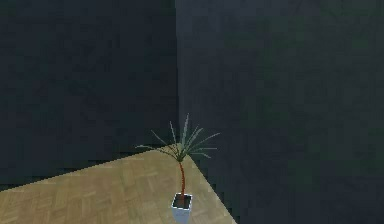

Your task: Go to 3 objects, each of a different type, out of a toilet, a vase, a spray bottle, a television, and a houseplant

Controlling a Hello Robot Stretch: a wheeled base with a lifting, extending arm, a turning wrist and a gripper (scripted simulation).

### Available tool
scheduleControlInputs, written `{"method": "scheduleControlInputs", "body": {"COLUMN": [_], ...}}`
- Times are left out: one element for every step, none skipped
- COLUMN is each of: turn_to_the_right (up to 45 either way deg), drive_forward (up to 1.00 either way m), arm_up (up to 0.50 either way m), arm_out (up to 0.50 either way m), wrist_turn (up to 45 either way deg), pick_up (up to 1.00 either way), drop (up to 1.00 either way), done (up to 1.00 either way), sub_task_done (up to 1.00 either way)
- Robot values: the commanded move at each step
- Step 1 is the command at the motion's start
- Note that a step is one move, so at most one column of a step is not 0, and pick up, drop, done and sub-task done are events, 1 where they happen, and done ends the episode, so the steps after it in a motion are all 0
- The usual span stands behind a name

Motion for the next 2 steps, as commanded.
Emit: {"method": "scheduleControlInputs", "body": {"turn_to_the_right": [-45.0, -45.0], "drive_forward": [0.00, 0.00], "arm_up": [0.00, 0.00], "arm_out": [0.00, 0.00], "wrist_turn": [0.0, 0.0], "pick_up": [0.00, 0.00], "drop": [0.00, 0.00], "done": [0.00, 0.00], "sub_task_done": [0.00, 0.00]}}
